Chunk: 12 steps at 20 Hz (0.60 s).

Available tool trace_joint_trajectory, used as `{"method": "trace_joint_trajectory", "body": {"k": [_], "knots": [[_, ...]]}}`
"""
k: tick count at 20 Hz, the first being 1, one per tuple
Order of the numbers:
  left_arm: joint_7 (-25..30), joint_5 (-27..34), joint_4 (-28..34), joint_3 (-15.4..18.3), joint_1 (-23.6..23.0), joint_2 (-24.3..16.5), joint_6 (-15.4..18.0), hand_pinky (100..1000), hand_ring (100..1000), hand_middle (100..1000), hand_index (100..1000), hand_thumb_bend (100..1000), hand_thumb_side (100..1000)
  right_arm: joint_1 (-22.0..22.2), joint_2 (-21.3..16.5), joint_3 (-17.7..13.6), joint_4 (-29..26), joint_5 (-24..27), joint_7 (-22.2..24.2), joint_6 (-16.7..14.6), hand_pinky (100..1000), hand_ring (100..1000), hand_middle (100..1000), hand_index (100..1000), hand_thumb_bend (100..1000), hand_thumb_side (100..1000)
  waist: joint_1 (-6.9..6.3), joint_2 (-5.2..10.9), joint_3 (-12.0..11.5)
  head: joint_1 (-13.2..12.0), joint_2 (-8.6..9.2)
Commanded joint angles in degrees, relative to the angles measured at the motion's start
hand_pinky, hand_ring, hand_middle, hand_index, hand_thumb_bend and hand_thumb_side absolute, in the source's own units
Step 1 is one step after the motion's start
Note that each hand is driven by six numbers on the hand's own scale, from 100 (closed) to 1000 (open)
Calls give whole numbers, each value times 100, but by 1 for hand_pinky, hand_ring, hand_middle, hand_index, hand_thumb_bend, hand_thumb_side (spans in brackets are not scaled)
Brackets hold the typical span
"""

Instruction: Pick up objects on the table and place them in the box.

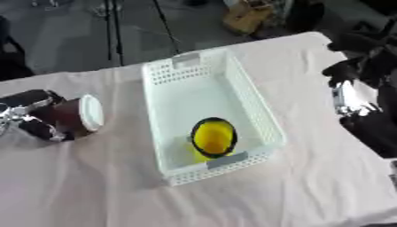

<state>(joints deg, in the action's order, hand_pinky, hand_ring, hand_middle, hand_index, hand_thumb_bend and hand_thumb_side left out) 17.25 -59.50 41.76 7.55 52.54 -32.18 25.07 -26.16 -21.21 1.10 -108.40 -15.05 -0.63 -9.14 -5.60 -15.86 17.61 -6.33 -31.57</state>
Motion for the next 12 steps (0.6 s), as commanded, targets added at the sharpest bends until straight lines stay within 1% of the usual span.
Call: {"method": "trace_joint_trajectory", "body": {"k": [1,3,5,7,8,12], "knots": [[-36,334,271,87,139,-164,219,325,414,330,528,302,390,-34,-120,-52,-99,0,-14,2,569,634,776,900,100,561,47,190,-17,30,-37],[53,529,422,50,175,-207,339,322,414,330,528,304,388,-19,-117,-48,-94,-4,-12,2,570,635,777,899,100,557,52,253,-27,42,-61],[148,731,598,-39,221,-220,365,326,420,336,534,318,382,-11,-112,-38,-90,-8,-2,-1,571,635,777,899,100,553,52,319,-26,41,-78],[232,934,764,-148,261,-165,315,321,425,339,537,326,385,-12,-98,-26,-89,-8,10,-5,571,636,777,899,100,551,52,372,-11,26,-85],[269,1034,833,-202,276,-130,274,330,443,353,554,343,390,-13,-91,-21,-87,-11,15,-4,572,636,777,899,100,549,52,390,0,18,-79],[355,1438,1072,-516,376,182,77,327,450,360,563,360,413,-48,-49,32,-87,14,61,-19,572,636,777,899,100,546,62,450,104,-32,-58]]}}
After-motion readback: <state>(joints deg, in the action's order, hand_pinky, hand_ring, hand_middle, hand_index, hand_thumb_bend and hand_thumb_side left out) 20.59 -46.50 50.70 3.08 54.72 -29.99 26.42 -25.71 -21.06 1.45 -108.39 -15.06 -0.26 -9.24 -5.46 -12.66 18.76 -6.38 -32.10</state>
